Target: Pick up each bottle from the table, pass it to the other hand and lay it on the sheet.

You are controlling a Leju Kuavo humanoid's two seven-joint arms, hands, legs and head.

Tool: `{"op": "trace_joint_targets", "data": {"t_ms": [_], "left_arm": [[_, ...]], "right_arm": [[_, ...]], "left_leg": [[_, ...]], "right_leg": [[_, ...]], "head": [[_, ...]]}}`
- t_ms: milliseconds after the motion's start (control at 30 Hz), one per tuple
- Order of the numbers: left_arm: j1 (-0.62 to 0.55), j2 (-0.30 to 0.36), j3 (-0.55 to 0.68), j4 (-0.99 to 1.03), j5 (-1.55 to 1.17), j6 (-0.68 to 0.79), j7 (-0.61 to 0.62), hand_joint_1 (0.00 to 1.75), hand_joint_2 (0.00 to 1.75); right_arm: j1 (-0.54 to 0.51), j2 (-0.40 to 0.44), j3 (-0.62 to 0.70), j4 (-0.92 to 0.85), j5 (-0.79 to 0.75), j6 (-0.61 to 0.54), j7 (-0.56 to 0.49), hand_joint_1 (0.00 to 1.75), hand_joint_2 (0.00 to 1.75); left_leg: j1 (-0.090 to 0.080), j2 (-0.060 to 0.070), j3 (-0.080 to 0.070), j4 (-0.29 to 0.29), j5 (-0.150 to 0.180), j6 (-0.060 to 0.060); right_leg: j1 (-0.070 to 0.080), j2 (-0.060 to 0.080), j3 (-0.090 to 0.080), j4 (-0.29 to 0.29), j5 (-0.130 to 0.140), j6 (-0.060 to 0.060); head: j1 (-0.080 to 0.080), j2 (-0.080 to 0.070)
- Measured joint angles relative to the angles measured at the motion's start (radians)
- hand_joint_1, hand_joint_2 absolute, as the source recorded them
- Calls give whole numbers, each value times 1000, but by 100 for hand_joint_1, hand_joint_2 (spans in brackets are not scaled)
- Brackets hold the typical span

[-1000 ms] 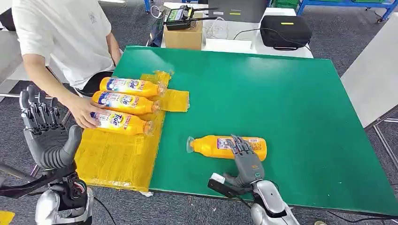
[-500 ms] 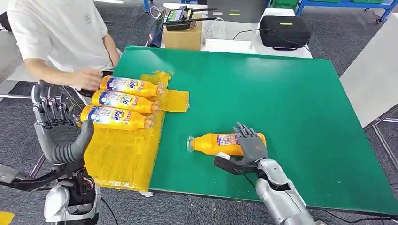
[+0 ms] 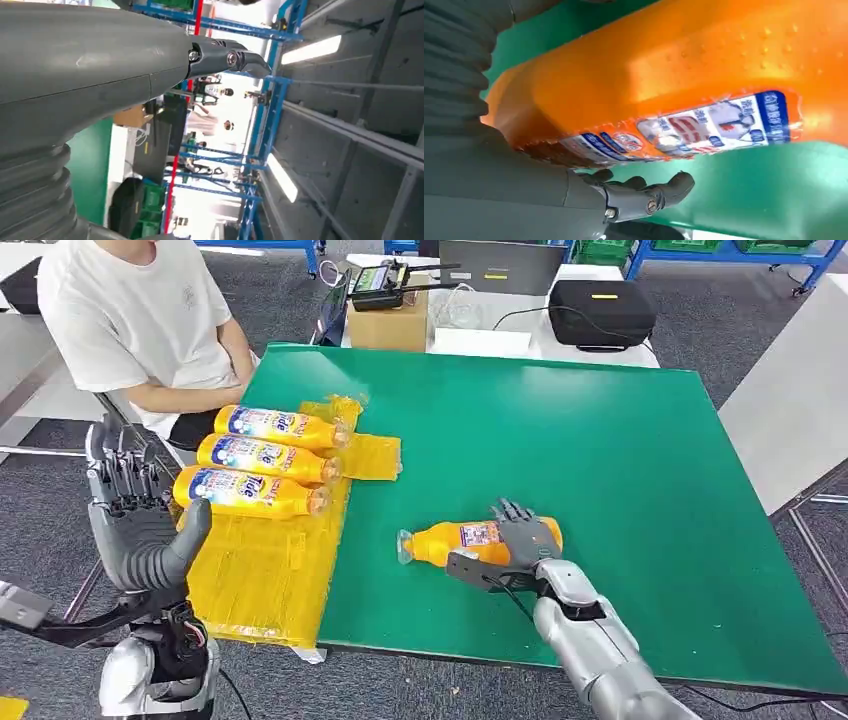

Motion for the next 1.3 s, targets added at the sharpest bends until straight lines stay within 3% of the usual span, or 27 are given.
{"op": "trace_joint_targets", "data": {"t_ms": [33,67,433,500,600,667,800,900,1033,1200,1300], "left_arm": [[5,0,-1,-3,-6,-2,3,0,175],[8,1,-1,-5,-11,-4,6,0,175],[29,15,-3,-5,-19,-28,34,0,175],[29,18,-3,-5,-19,-37,40,0,175],[18,31,-15,8,-3,-46,45,0,175],[13,39,-24,17,2,-42,45,0,175],[7,50,-39,28,8,-38,46,0,175],[6,55,-50,32,11,-38,52,0,175],[7,59,-53,39,11,-27,75,0,175],[9,59,-65,72,-50,29,152,0,175],[34,56,-105,141,-99,39,229,0,175]], "right_arm": [[-1,-7,8,-3,-9,14,8,164,175],[-1,-15,16,-9,-20,31,14,175,175],[34,-120,80,-109,-197,113,5,175,175],[46,-141,79,-133,-295,142,-46,175,175],[74,-189,46,-172,-540,225,-206,175,175],[97,-206,34,-196,-597,219,-224,175,175],[128,-221,18,-222,-611,194,-224,175,175],[145,-223,9,-235,-628,181,-233,175,175],[190,-213,-11,-273,-687,151,-328,175,175],[299,-146,-53,-391,-734,120,-404,175,175],[382,-89,-85,-517,-755,94,-442,175,175]], "left_leg": [[0,0,0,0,0,0],[0,0,0,0,0,0],[0,-2,-1,0,0,0],[0,-2,-1,0,0,0],[0,-2,2,0,-3,2],[0,1,2,0,-3,2],[0,1,5,0,-3,2],[0,0,5,0,-3,2],[0,0,4,0,-3,2],[2,1,1,0,-3,2],[2,-3,-8,0,-2,2]], "right_leg": [[0,0,0,0,0,0],[0,0,0,0,0,0],[0,-2,0,-1,0,0],[0,-2,-2,-2,0,0],[0,-1,-5,-4,-1,0],[0,1,3,-4,0,0],[1,2,1,-4,0,0],[1,1,-3,-4,-1,0],[0,1,6,-4,0,0],[1,2,3,-4,-1,0],[2,-1,-3,-2,-1,0]], "head": [[0,0],[0,0],[0,0],[0,0],[1,0],[0,0],[0,0],[0,0],[1,0],[0,0],[-1,0]]}}
